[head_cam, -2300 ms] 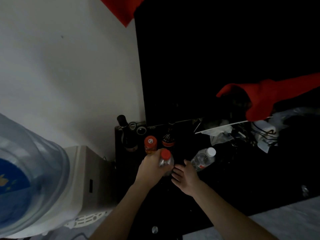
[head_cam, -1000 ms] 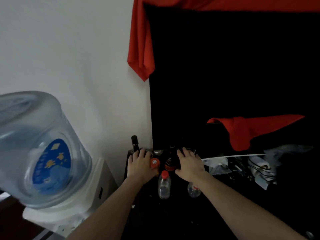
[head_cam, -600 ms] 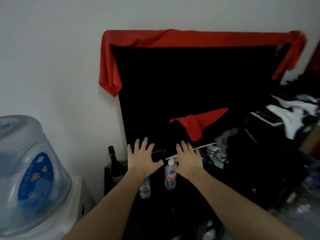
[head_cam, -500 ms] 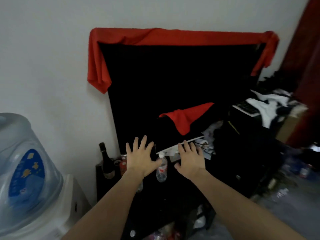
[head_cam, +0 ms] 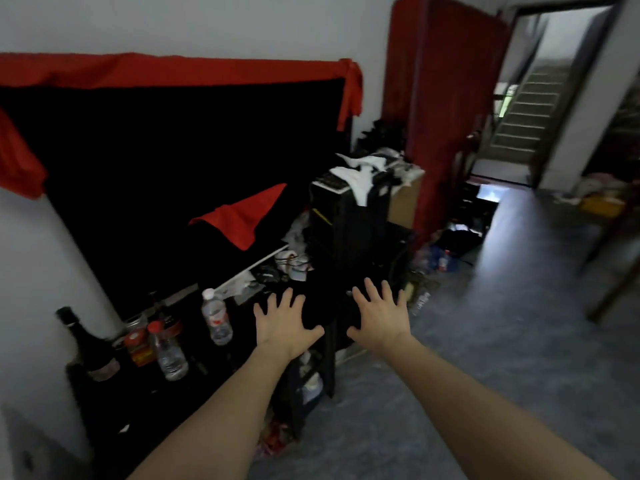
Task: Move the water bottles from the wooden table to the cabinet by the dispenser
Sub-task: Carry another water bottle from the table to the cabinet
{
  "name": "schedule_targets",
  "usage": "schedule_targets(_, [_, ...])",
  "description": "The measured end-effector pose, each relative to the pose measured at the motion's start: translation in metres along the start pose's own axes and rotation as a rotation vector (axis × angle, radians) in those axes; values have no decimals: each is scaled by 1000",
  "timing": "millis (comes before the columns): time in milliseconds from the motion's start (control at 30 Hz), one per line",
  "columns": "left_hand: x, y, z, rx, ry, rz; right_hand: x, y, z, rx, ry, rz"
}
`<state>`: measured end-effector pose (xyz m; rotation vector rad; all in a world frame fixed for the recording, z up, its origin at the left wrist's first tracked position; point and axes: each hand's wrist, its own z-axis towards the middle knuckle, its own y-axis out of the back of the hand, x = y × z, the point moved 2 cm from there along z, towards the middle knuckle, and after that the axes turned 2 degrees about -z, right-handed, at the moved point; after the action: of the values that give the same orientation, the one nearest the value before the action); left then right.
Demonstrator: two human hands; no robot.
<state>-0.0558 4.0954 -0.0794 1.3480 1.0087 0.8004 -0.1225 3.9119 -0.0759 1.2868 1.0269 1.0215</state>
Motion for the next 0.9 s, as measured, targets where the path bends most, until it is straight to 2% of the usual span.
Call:
schedule_targets(267, [-166, -3, -12, 53, -285, 26, -152, 5, -86, 31, -283, 25])
schedule_targets(600, [-406, -25, -67, 75, -620, 74, -356, 12, -242, 31, -693, 54])
schedule_targets(900, [-584, -40, -122, 98, -867, 84, -488, 23, -368, 60, -961, 74])
